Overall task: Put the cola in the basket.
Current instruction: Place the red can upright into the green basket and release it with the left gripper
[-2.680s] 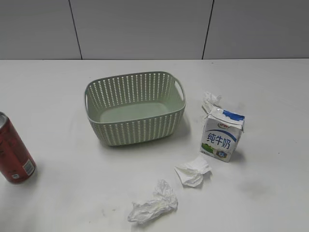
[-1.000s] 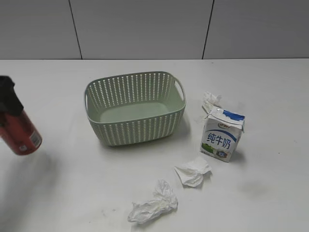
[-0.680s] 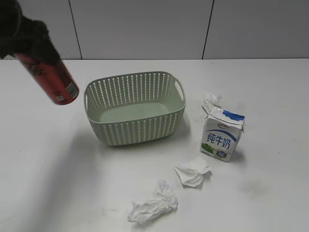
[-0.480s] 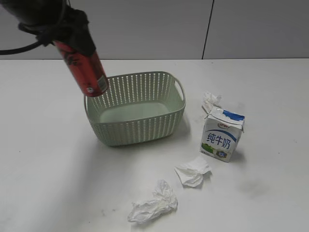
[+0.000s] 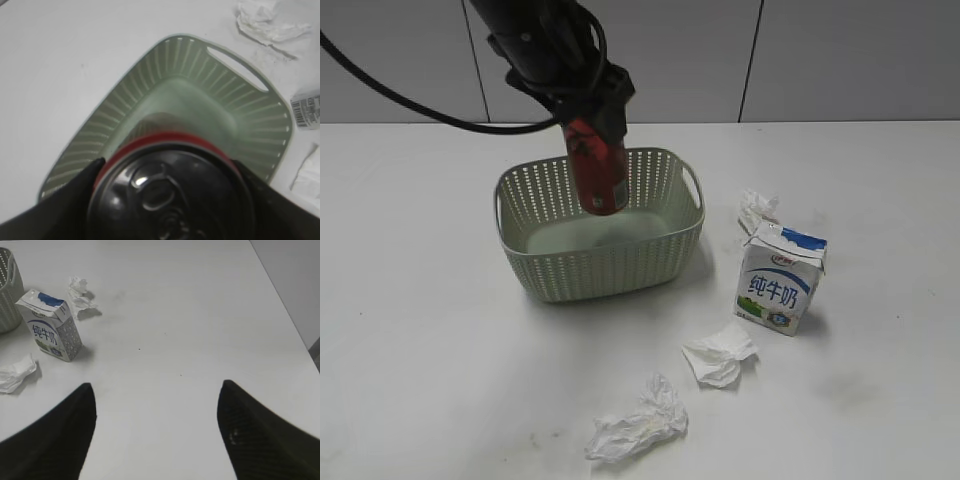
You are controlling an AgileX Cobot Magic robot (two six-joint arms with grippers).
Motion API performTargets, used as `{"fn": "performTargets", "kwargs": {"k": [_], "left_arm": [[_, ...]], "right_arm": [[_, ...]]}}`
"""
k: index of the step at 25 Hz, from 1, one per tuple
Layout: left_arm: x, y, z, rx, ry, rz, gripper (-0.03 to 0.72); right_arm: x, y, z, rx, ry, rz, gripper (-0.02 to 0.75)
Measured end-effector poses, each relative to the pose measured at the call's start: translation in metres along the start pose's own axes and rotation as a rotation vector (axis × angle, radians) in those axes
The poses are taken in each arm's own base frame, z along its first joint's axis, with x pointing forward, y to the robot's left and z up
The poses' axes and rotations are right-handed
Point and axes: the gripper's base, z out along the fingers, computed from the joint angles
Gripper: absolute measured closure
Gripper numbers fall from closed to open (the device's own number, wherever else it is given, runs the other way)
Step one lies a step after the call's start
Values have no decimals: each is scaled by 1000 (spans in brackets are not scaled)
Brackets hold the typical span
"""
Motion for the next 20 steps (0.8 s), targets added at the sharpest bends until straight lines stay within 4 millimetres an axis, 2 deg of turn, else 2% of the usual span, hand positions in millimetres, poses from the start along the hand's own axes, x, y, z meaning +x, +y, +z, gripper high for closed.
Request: {"fn": "performTargets", "kwargs": {"k": [5,8,18,20], "left_arm": [[5,-9,46,-5,87,45,157],[8,-9,62,-4,106,45,157],[5,-8,66,-7,78,50,155],[4,-8,64,-4,72,48,90]], "right_arm": [[0,0,0,0,0,0,167],[0,0,0,0,0,0,167],[0,0,0,0,0,-1,167],[0,0,0,0,0,-1,167]]}}
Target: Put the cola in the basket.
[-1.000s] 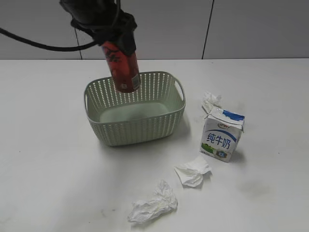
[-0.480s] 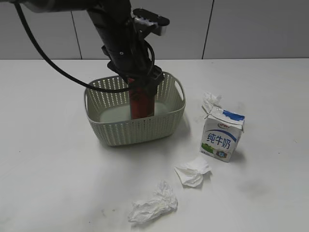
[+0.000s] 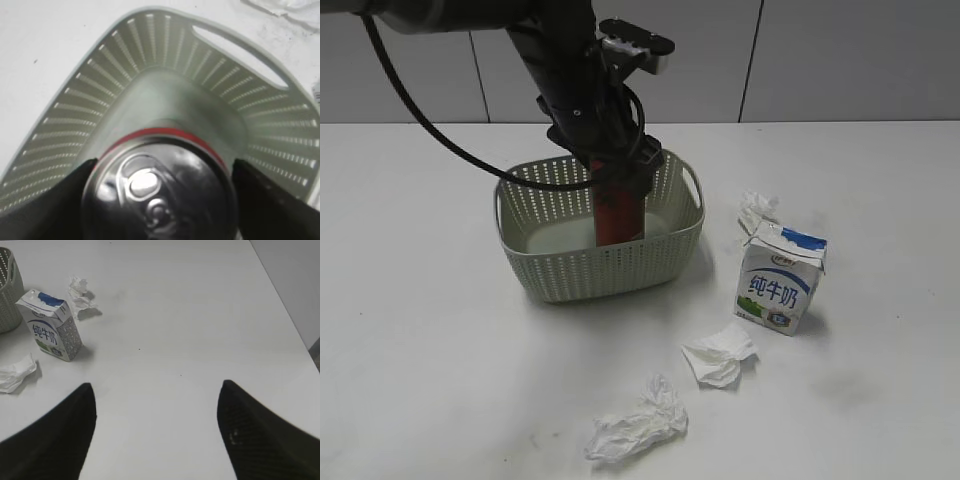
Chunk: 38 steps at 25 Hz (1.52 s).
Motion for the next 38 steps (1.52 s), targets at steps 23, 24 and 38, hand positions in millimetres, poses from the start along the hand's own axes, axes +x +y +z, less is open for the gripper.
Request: {"fn": "performTargets", "kwargs": {"k": [23,24,38], "left_arm": [[73,156,-125,-138,50,-459,103],[79,163,-129,-146,47,-493,102],[170,126,-153,-109,167,-633,146]], "right_arm": [[0,0,0,0,0,-1,167],[0,0,0,0,0,0,167],[0,0,0,0,0,0,167]]}}
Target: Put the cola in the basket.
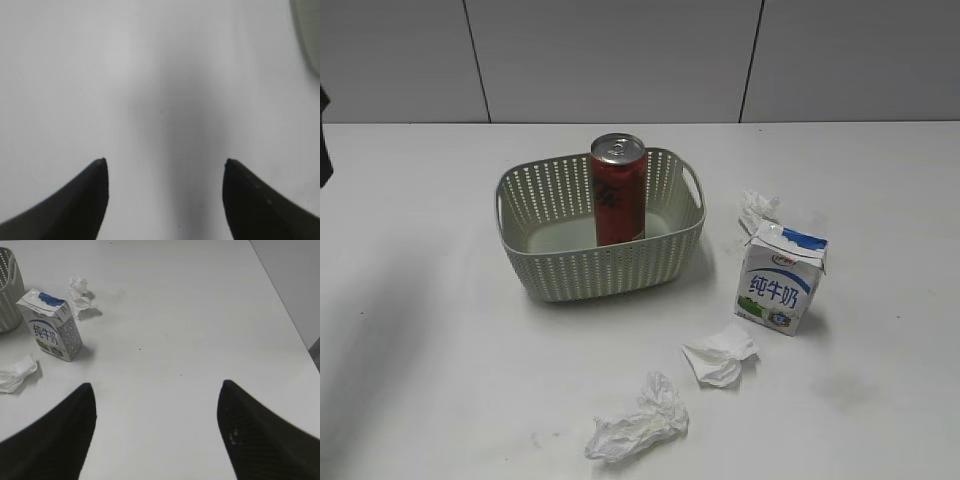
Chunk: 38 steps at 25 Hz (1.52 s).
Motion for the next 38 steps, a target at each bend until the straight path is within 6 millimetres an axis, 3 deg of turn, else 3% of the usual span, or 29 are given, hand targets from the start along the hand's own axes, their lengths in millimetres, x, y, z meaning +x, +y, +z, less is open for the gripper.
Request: {"fn": "performTargets", "kwargs": {"k": [5,17,25,38], "left_arm": [[47,-3,6,8,63,-11,153],[142,-13,-8,-6,-89,-4,171],[206,-17,-1,-10,-219,-9,183],[268,-26,-36,-48,-700,25,195]], "right_arm": [[0,0,0,0,0,-1,167],[0,0,0,0,0,1,167],[0,0,0,0,0,1,167],[0,0,0,0,0,-1,167]]}}
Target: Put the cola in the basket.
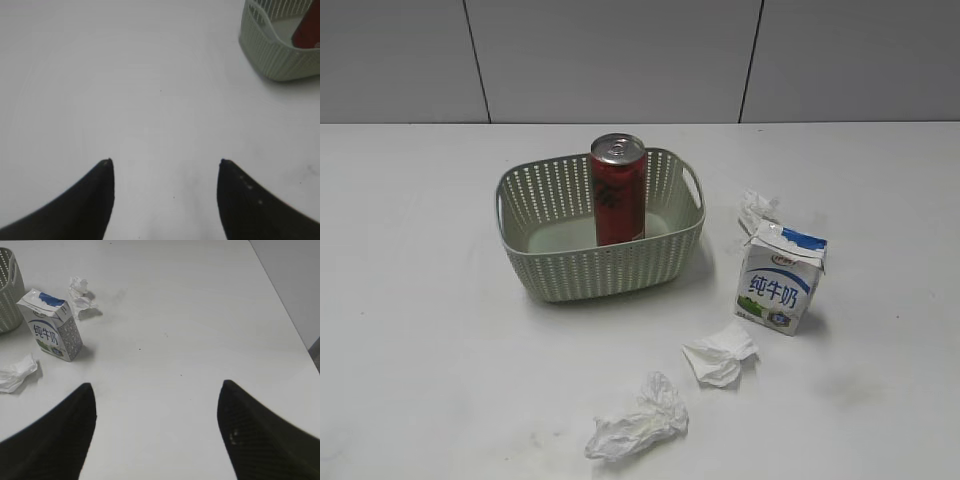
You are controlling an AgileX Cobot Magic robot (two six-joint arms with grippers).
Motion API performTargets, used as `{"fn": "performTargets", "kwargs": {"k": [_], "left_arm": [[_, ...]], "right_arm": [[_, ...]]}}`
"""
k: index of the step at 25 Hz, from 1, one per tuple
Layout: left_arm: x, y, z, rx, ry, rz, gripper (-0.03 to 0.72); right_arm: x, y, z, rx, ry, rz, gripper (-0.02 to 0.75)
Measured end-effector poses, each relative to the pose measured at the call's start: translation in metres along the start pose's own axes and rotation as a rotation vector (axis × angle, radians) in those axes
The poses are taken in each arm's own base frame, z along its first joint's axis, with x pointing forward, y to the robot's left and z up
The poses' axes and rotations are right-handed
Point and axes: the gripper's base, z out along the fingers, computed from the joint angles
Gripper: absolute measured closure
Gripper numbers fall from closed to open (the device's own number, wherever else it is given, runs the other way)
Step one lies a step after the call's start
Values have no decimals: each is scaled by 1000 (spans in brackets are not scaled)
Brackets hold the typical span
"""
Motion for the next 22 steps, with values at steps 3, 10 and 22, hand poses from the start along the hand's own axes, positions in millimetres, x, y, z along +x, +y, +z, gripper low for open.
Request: {"fn": "performTargets", "kwargs": {"k": [3,10,22], "left_arm": [[6,-1,-10,-4,-67,11,197],[17,-3,-26,-11,-187,30,198],[27,-4,-35,-13,-264,41,198]], "right_arm": [[0,0,0,0,0,0,167],[0,0,0,0,0,1,167],[0,0,0,0,0,1,167]]}}
